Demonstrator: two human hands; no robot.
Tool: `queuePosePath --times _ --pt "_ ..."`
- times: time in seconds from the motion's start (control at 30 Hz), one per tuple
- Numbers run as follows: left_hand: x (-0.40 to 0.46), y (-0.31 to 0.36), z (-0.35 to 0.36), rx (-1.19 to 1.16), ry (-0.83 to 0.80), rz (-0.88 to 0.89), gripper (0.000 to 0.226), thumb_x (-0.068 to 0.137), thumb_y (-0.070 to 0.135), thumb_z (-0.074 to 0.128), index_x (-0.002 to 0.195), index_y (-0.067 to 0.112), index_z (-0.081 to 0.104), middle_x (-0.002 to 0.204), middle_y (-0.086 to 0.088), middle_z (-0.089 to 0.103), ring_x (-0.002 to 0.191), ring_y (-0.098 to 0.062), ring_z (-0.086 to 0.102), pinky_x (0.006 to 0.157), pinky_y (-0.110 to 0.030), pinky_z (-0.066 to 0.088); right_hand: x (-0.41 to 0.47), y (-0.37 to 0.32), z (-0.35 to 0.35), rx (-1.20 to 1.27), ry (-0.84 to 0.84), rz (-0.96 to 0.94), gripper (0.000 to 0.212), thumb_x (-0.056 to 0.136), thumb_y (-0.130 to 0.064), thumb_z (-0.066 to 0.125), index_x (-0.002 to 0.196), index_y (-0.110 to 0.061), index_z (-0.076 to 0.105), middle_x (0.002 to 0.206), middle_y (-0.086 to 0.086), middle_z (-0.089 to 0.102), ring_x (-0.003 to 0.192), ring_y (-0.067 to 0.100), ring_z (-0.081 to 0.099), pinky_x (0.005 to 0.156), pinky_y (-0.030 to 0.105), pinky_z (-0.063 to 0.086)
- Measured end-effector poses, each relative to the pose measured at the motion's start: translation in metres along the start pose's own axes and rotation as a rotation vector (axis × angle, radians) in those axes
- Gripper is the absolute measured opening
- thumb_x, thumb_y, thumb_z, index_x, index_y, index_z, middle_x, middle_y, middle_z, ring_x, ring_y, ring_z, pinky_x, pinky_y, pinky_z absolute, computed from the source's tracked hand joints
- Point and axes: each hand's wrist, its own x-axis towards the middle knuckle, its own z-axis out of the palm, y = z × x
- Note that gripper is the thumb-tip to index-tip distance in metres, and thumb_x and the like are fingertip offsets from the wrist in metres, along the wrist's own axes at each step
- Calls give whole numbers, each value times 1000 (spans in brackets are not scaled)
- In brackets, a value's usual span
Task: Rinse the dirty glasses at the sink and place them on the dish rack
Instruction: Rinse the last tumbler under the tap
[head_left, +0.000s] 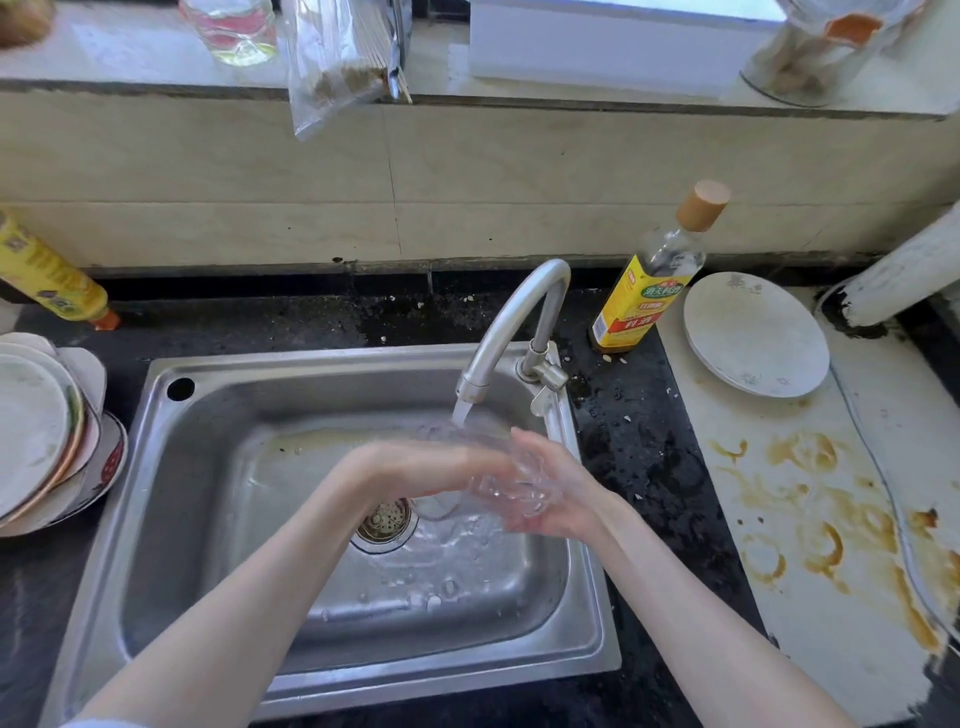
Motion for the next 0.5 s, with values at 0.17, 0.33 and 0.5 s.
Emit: queuePosePath --times 0.17,0.33,0.5 --pt "1 -15 -2 -172 162 -48 38 99 38 37 105 14 64 107 -8 70 97 -23 68 90 -29 52 6 14 -6 130 -60 -15 53 89 -56 47 124 -17 58 107 8 67 76 24 64 55 26 48" --pt "9 -22 -17 -526 269 -122 69 101 43 13 110 -4 63 97 -25 69 89 -33 68 91 -40 51 10 24 -3 173 -73 -424 44 84 -42 54 126 -30 49 120 9 63 82 20 62 69 32 44" --pt "11 -18 -8 -657 108 -53 70 98 53 16 107 0 61 117 -25 62 106 -33 63 98 -41 46 16 21 0 91 19 -396 54 91 -61 33 101 -19 65 79 1 69 65 13 60 58 25 42"
